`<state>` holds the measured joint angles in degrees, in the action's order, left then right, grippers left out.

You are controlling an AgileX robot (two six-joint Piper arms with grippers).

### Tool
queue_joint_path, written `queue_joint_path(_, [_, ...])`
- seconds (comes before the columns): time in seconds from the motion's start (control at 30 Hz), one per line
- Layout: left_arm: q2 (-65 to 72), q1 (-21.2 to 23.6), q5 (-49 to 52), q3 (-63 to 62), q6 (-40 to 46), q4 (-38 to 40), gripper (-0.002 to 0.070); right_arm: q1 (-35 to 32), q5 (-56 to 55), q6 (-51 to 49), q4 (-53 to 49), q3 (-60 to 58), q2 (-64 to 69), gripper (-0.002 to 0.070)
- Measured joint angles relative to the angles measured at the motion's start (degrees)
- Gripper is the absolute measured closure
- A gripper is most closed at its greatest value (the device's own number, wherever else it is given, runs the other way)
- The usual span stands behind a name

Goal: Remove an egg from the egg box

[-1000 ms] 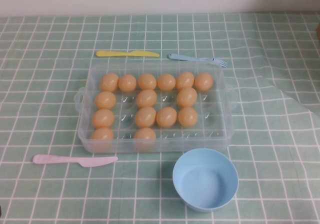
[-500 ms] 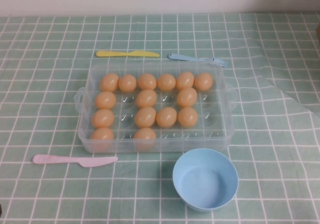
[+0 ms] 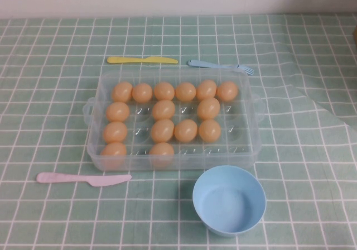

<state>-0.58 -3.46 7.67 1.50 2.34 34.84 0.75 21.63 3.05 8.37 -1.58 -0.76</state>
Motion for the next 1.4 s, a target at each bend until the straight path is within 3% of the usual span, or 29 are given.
queue_joint_path(0.13, [0.00,0.00,0.55,-0.45,-0.10,0.73,0.0678,0.00,0.00,0.00,0.00,0.00,0.00,0.0694])
queue_joint_path(0.3, [3.93,0.00,9.82,-10.39,-0.10,-2.76,0.0678,0.00,0.00,0.00,0.00,0.00,0.00,0.0694])
queue_joint_path(0.5, [21.30,0.00,27.89,-27.79,0.05,-11.84,0.0678,0.00,0.00,0.00,0.00,0.00,0.00,0.0694])
queue_joint_path(0.67, [37.36,0.00,40.14,-38.99,6.99,-14.05,0.0678,0.00,0.00,0.00,0.00,0.00,0.00,0.0694])
queue_joint_path(0.87, [54.49,-0.50,45.27,-49.92,12.75,-14.18,0.0678,0.00,0.00,0.00,0.00,0.00,0.00,0.0694])
queue_joint_path(1.1, [73.12,-10.26,47.08,-62.32,13.25,-17.53,0.0678,0.00,0.00,0.00,0.00,0.00,0.00,0.0694])
queue_joint_path(1.4, [89.78,-23.92,56.01,-76.81,5.45,-30.32,0.0678,0.00,0.00,0.00,0.00,0.00,0.00,0.0694])
